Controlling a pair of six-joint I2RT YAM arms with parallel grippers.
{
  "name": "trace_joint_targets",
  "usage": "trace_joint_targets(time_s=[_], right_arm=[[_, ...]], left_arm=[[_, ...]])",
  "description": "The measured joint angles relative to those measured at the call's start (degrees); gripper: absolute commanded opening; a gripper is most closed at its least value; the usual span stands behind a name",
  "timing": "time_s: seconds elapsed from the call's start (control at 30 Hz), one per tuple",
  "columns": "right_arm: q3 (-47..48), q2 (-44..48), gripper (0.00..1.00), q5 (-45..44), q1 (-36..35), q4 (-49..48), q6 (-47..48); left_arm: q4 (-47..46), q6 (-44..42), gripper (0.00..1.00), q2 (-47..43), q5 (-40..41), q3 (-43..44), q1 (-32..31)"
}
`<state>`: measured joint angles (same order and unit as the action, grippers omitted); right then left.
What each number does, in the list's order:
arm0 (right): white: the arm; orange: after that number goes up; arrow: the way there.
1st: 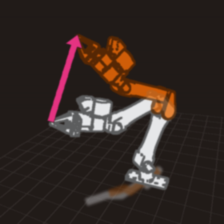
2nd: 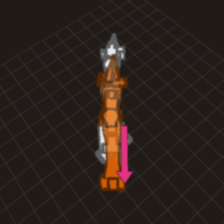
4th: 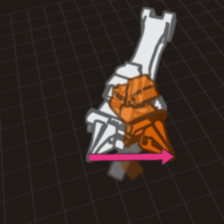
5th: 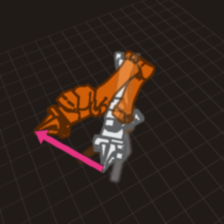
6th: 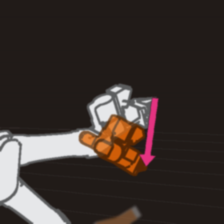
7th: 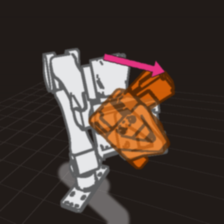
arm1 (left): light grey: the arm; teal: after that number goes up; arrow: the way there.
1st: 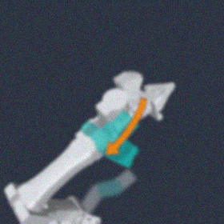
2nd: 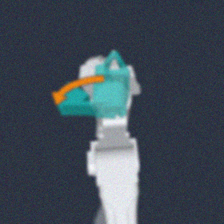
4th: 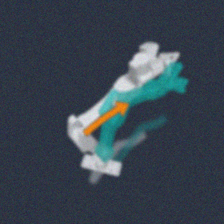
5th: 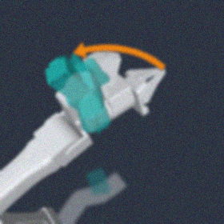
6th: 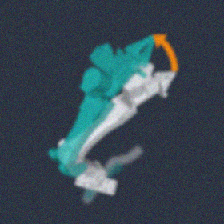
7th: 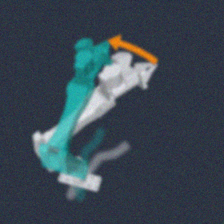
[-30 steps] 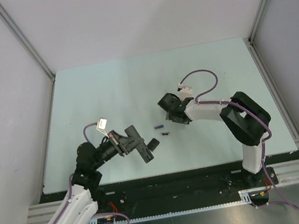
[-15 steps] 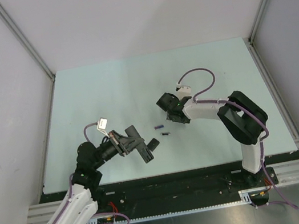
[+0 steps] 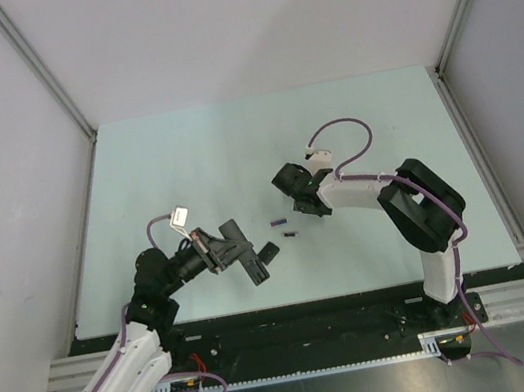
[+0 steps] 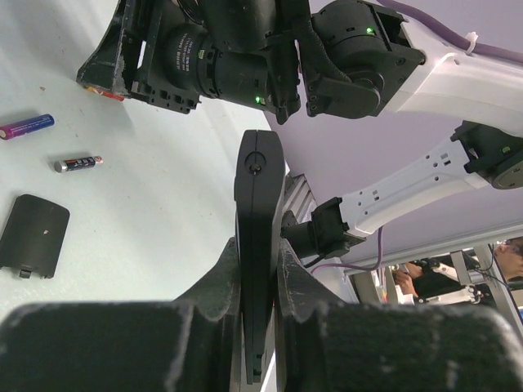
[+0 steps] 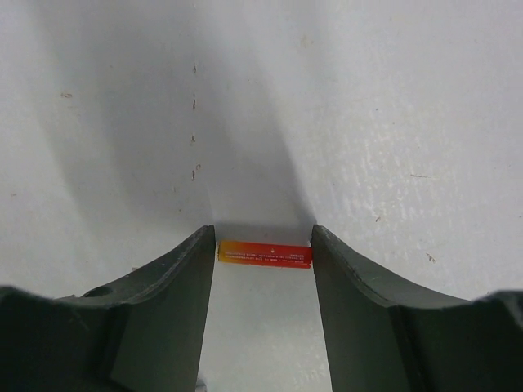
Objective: Load the batteries into the remote control
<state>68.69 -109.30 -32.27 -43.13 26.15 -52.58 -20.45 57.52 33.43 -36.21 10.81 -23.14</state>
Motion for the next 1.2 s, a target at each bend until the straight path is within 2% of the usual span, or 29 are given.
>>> trace_joint_targets(time_s=[0.3,0.57,0.73,1.2], right_arm=[[0.1,-0.2,0.41,-0.3,-0.3,0.1,0.3],[0.1,0.0,0.40,-0.5,-0.4,-0.8,4.9],[0.1,0.0,0.40,0.3,-0.4,-2.7,13.4],[-0.7,0.0,0.40,7.4,-5.0,-12.3,48.4]], left_arm=[[0.0,0.0,0.00,-0.1,0.0,-0.1,0.0],[0.0,0.0,0.00,-0.1,0.0,-0.3,0.0],[0.0,0.0,0.00,-0.1,0.0,-0.3,0.0],[0.0,0.0,0.00,-0.5,-0.1,-0.7,0.0]])
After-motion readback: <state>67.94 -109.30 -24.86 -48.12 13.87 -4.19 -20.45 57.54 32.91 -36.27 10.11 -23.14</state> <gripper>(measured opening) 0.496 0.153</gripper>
